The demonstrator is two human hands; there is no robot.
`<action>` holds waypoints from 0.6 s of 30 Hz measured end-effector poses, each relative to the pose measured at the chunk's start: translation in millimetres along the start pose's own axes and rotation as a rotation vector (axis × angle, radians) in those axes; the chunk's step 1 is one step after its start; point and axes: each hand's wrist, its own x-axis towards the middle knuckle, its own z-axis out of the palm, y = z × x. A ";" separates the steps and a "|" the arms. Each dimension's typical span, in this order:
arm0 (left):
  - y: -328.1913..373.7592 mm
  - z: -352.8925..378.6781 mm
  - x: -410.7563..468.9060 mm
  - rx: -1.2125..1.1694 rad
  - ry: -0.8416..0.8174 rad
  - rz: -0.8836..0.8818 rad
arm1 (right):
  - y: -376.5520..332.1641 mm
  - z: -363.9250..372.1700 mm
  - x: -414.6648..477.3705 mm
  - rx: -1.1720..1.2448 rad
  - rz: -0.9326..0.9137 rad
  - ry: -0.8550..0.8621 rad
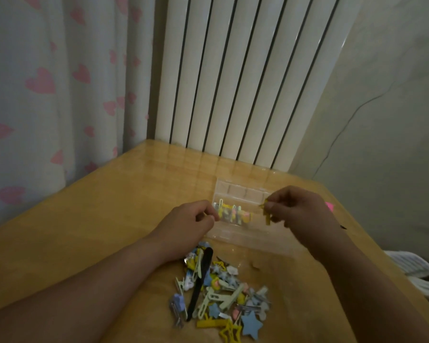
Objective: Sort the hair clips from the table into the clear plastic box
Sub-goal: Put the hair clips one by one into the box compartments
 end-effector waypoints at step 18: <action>0.4 0.6 0.1 -0.014 -0.002 -0.003 | 48.1 38.2 102.1 -0.546 0.212 -0.125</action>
